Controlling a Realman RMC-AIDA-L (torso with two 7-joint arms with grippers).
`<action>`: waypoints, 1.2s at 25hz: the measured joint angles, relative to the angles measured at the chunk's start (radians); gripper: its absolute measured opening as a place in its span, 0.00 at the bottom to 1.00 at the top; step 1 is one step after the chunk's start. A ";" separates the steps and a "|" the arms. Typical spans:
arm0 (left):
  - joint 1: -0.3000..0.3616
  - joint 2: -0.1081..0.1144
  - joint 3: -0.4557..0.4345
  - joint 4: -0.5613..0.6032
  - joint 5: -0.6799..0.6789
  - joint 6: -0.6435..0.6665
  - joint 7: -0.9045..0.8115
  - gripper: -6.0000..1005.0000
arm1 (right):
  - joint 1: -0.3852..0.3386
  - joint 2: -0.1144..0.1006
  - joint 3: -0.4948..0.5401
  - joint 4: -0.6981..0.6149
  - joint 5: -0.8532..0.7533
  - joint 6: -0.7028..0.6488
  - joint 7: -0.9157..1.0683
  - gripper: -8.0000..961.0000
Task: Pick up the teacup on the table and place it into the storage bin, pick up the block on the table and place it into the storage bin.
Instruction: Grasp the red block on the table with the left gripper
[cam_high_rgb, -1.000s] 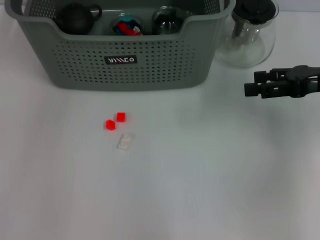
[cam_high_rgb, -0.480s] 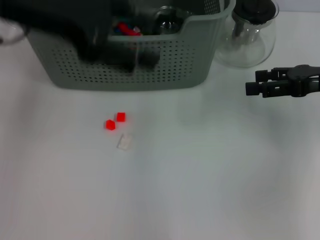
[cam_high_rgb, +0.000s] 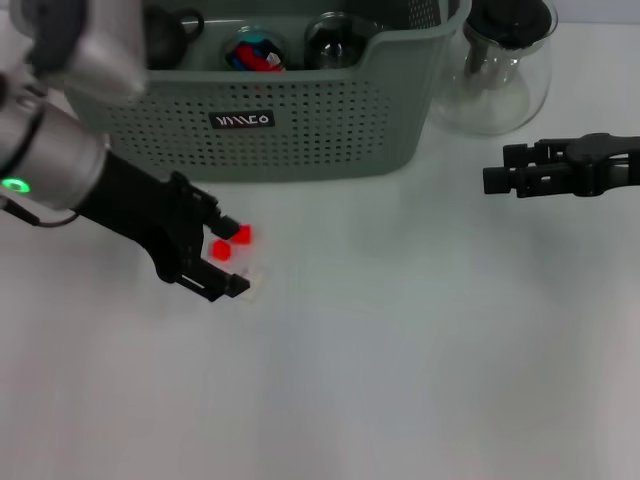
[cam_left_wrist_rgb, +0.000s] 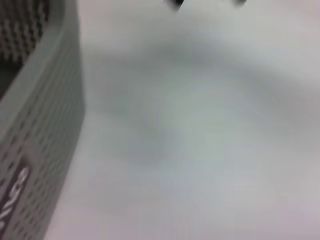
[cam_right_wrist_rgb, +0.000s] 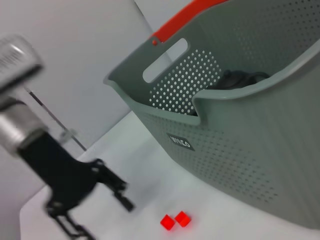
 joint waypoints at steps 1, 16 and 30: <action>-0.004 -0.003 0.015 -0.018 0.024 -0.030 0.000 0.73 | -0.001 0.000 0.000 0.001 0.000 0.000 0.000 0.98; -0.028 -0.053 0.101 -0.135 0.211 -0.319 0.008 0.72 | -0.010 0.003 -0.001 0.004 0.000 0.001 0.001 0.98; -0.054 -0.070 0.110 -0.204 0.258 -0.386 0.010 0.54 | -0.017 0.003 0.005 0.004 0.000 0.000 0.003 0.98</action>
